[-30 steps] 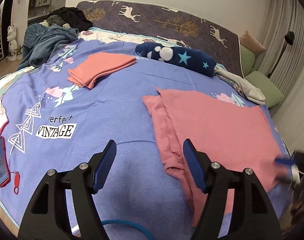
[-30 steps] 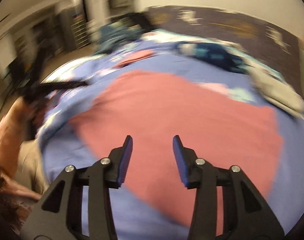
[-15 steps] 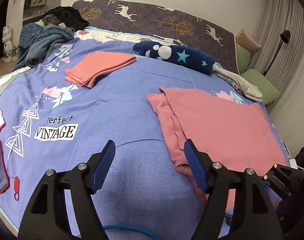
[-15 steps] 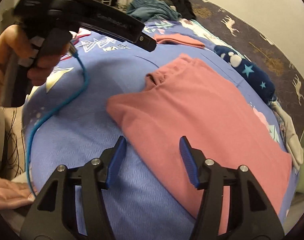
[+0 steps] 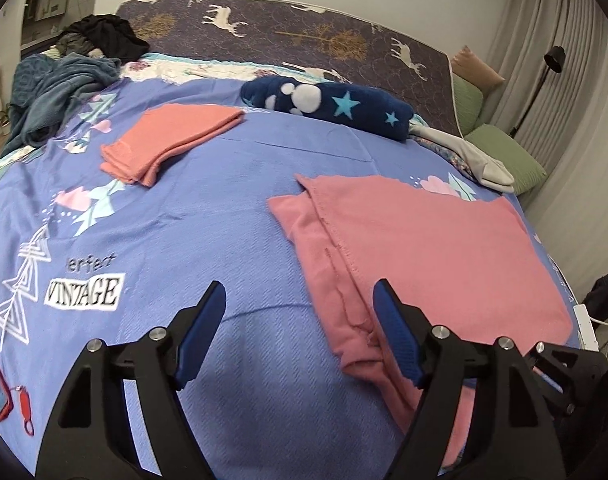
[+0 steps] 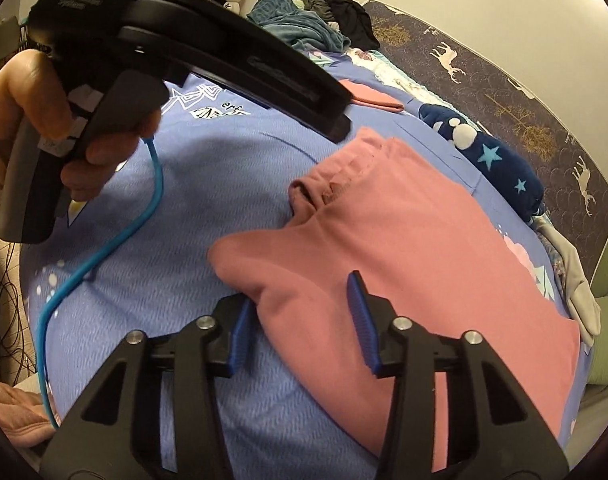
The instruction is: Fold small clothes
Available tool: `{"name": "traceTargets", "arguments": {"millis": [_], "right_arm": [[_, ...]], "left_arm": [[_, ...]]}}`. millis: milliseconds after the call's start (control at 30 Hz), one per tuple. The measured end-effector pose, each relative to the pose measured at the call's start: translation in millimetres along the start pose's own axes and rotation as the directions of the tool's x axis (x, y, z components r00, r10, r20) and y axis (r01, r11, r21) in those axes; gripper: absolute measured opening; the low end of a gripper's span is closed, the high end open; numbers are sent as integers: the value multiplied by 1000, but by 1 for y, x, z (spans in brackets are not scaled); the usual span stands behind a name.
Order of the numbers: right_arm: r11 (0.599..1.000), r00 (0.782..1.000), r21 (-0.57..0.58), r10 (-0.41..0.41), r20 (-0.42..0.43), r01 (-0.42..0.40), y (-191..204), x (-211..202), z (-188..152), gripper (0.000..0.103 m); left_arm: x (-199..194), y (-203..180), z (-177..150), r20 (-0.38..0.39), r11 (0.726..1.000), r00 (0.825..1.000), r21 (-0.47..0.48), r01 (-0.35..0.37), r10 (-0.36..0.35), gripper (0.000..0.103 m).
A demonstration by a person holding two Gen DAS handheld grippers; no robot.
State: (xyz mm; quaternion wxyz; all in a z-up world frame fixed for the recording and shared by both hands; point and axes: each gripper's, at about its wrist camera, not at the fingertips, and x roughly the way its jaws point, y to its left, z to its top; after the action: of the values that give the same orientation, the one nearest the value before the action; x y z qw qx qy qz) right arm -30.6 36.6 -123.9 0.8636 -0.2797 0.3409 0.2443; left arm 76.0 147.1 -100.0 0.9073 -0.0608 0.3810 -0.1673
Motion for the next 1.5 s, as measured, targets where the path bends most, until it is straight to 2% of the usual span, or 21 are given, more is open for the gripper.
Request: {"name": "traceTargets", "arguments": {"millis": [133,333,467,500,533,567,600,667,700,900,1100,1267,1500], "right_arm": [[1000,1000,2,-9,-1,9,-1,-2,0,36],[1000,1000,14,-11,-20,12,-4,-7,-11,38],[999,999,21,-33,0,33,-2,5,-3,38],[999,1000,25,-30,-1,30,-2,8,-1,29],[999,1000,36,-29,-3,29,-3,9,2,11],[998,999,51,-44,3,44,-5,7,3,8],[997,999,75,-37,21,35,-9,3,4,8],[989,997,145,-18,70,8,-24,-11,2,7],[985,996,171,-20,90,4,-30,-17,1,7],[949,987,316,-42,152,-8,-74,-52,-12,7],[888,978,459,-80,194,-18,-120,-91,-50,6],[813,975,581,-100,200,-36,-154,-111,-96,4],[696,974,717,-135,183,-38,-197,-138,-170,4]], "left_arm": [[18,-5,10,-52,997,997,31,64,-62,77],[54,-9,20,-161,988,976,22,153,-147,77],[82,-9,30,-152,978,966,-28,207,-209,77],[85,-8,34,-146,976,965,-49,213,-218,72],[87,-7,37,-137,973,964,-73,219,-227,41],[91,-4,40,-150,969,959,-102,225,-239,21],[94,0,42,-169,960,950,-147,238,-262,11],[92,5,46,-150,942,944,-213,261,-295,11],[89,2,48,-140,942,946,-211,261,-294,10],[56,-43,73,-67,954,958,-128,269,-279,10],[44,-104,100,-39,950,951,-74,302,-305,10],[55,-172,111,-62,943,941,-15,332,-333,10],[87,-284,105,-161,925,926,116,362,-342,10]]}}
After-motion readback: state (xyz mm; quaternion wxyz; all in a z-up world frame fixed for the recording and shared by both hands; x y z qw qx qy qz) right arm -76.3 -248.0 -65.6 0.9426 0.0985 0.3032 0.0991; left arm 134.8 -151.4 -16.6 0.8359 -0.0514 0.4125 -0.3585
